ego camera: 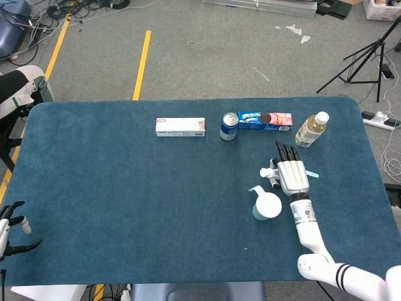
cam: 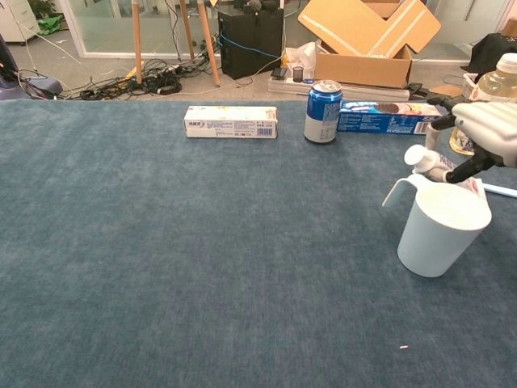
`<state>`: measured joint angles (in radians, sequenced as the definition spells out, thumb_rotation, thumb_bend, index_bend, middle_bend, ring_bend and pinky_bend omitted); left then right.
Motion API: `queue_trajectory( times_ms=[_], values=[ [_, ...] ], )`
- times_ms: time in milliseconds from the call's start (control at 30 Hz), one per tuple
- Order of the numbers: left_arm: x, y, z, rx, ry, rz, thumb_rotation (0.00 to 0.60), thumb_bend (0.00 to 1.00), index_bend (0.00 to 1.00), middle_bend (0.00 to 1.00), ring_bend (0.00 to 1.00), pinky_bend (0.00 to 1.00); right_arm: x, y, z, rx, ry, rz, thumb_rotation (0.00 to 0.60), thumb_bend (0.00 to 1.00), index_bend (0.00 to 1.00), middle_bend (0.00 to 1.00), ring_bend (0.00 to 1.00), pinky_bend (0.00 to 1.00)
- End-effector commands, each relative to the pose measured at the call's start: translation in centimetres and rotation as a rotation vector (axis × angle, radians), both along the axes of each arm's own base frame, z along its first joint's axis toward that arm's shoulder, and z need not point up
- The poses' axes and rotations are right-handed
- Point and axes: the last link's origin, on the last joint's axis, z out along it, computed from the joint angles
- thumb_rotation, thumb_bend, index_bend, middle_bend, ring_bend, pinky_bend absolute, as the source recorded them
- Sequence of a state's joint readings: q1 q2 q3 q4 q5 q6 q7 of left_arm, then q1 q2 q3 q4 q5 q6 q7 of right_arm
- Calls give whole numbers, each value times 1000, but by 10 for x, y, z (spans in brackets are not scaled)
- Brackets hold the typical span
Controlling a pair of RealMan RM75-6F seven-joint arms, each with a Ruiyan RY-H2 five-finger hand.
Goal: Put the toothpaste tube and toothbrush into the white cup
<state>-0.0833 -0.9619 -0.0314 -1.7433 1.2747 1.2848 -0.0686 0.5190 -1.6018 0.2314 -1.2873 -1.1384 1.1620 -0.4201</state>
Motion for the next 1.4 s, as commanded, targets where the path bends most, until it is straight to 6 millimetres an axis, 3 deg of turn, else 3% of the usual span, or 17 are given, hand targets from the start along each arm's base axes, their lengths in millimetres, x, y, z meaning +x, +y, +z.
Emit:
queue_trajectory(
  times_ms=[33, 533, 1033, 1400],
  values=[
    [0, 0, 0, -2, 1, 0, 600, 0, 624, 152, 116, 174, 1, 7, 20, -41, -27, 19, 600, 266, 642, 2, 0, 83],
    [0, 0, -3, -8, 10, 2, 600, 0, 624, 152, 117, 174, 1, 37, 66, -104, -186, 56, 600, 265, 643, 6, 0, 83],
    [0, 0, -4, -10, 15, 2, 600, 0, 624, 152, 116, 174, 34, 90, 126, -95, -433, 193, 600, 265, 647, 21, 0, 83],
    [-1, 0, -4, -8, 15, 5, 600, 0, 624, 152, 116, 174, 42, 117, 136, 32, -508, 214, 600, 264, 647, 24, 0, 83]
  ],
)
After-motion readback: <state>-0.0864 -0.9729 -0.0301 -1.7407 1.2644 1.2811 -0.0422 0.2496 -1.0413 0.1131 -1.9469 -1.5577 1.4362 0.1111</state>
